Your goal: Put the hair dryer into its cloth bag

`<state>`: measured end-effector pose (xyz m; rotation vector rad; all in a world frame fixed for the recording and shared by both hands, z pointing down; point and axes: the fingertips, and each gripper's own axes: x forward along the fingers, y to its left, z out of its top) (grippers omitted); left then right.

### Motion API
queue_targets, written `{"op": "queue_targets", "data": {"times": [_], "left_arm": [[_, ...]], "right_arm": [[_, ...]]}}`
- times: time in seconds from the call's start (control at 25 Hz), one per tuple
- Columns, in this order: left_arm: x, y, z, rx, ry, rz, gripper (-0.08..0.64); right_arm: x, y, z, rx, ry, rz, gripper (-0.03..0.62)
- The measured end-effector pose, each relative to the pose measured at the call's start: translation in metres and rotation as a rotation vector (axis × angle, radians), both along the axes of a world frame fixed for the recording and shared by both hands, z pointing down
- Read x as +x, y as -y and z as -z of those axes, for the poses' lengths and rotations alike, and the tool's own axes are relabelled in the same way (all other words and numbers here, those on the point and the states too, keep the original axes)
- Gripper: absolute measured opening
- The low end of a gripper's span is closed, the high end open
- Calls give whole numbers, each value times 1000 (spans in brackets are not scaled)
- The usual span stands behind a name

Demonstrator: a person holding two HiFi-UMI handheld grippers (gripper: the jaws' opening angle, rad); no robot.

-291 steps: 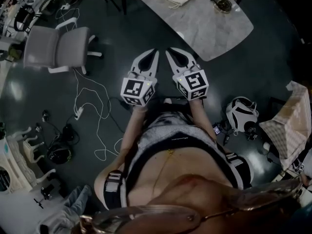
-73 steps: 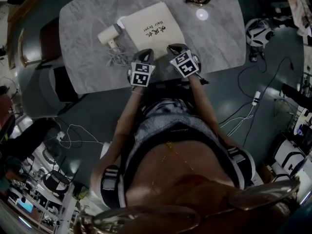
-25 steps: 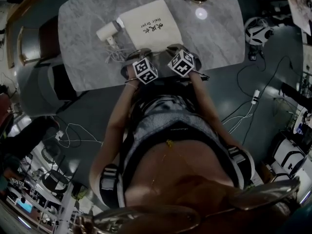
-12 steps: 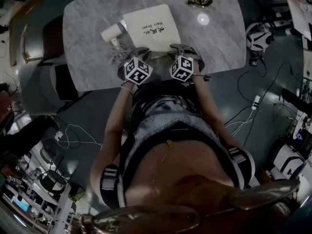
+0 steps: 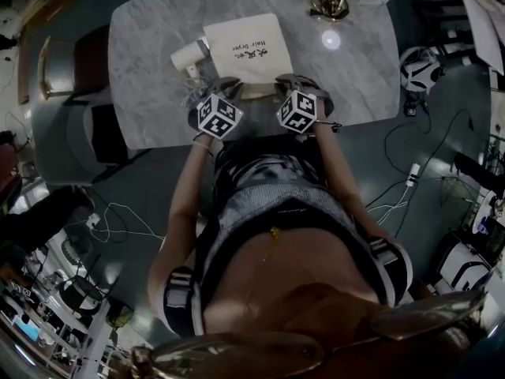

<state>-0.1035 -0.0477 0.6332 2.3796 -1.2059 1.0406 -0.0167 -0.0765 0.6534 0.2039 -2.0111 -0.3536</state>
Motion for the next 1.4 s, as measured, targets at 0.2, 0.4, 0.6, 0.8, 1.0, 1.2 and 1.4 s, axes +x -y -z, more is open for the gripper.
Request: {"op": "queue_targets", "data": {"times": [0.2, 0.4, 0.6, 0.8, 1.0, 1.2, 1.4], "left_arm": [[-6, 1, 8, 43, -89, 86, 38], [-21, -3, 21, 50, -281, 244, 149], [-74, -14, 32, 95, -318, 479, 199], [-134, -26, 12, 75, -228, 723, 317], [-155, -27, -10, 22, -215, 796, 321], [-161, -26, -30, -38, -254, 851, 337], [-165, -16, -51, -104, -287, 903, 360]], "right_arm": [[-5, 8, 14, -82, 72, -93, 77], [-4, 15, 19, -148, 104, -173, 77], [-4, 15, 23, -191, 126, -235, 77], [-4, 16, 25, -182, 129, -239, 76], [-4, 16, 26, -177, 122, -239, 76], [-5, 15, 27, -172, 119, -241, 76], [-4, 15, 25, -174, 109, -243, 76]]}}
